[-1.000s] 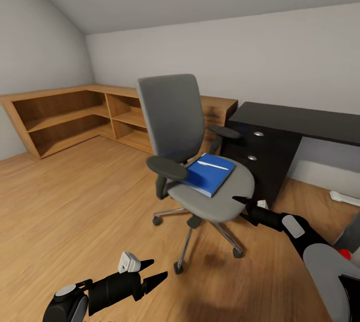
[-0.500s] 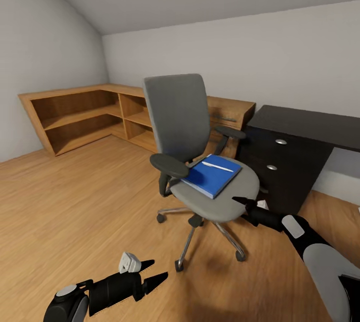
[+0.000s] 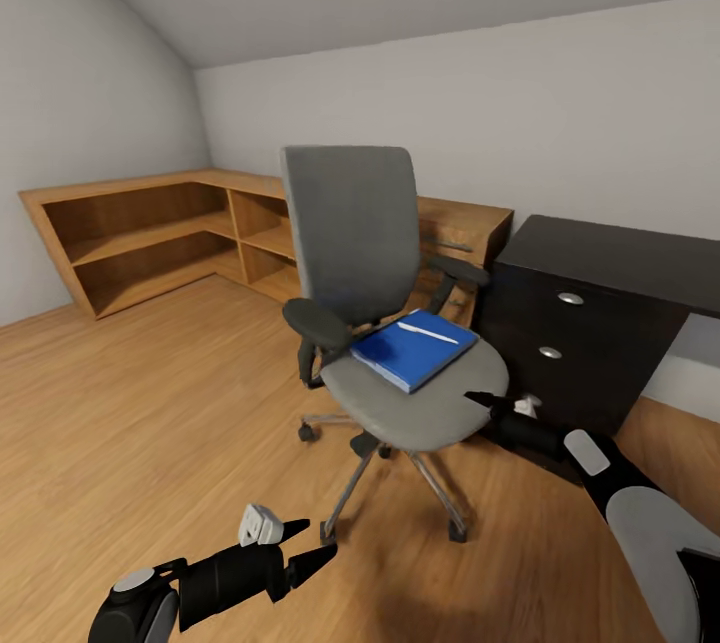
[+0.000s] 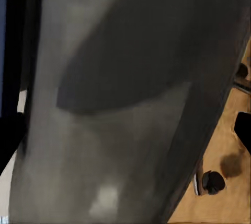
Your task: In the bedroom, organize the workspace by keeping the computer under the desk, ensuring the monitor is on the desk, placing the keyboard on the desk next to the monitor, placing the mouse on the desk next to the keyboard, moving the folder from the swivel chair onto the desk next to the mouse, stacking the notebook on top of the folder with the pen on top of the notebook, and positioning the swivel chair next to the desk.
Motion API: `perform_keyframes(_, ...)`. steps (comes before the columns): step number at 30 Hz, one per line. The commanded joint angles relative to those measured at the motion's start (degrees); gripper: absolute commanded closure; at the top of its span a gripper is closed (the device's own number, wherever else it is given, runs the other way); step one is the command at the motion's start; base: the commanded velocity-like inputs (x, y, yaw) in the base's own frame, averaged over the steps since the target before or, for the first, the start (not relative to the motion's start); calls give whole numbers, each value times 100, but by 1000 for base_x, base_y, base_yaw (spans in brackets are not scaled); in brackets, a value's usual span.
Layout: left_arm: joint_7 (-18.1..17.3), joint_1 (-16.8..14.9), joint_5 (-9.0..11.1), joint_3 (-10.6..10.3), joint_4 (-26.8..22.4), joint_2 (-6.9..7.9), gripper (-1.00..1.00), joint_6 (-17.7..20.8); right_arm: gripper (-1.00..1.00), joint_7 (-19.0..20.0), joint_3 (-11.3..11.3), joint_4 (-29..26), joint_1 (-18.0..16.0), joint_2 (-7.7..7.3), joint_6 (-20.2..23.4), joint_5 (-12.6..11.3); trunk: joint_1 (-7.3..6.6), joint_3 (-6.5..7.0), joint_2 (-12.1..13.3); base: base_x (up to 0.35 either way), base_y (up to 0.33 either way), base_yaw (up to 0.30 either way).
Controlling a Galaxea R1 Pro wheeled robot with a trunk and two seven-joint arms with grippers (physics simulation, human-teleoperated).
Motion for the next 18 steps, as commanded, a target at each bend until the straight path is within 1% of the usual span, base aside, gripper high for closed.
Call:
perform_keyframes(1,-6,-3,33,2,0,1,-100,45,-100,6,-35,2,-3,2,36,9,-2,-5,-2,-72,6,0)
perform_keyframes(3,-6,-3,33,2,0,1,-100,44,-100,6,-35,4,-1,2,36,9,-2,-5,-2,-162,3,0)
perform_keyframes(8,-10,-3,33,2,0,1,-100,43,-100,6,-35,4,-4,2,36,11,-2,-5,-2,-271,1,0)
perform_keyframes(12,-9,-3,33,2,0,1,-100,42,-100,6,-35,5,-4,2,36,10,-2,-5,-2,-92,0,0)
perform_keyframes(15,-8,-3,33,2,0,1,-100,43,-100,8,-35,5,-3,3,36,6,-2,-5,-2,-267,0,0)
perform_keyframes(18,-6,-2,33,2,0,3,-100,42,-100,10,-35,5,-1,25,35,-1,-2,-5,-2,-98,0,0)
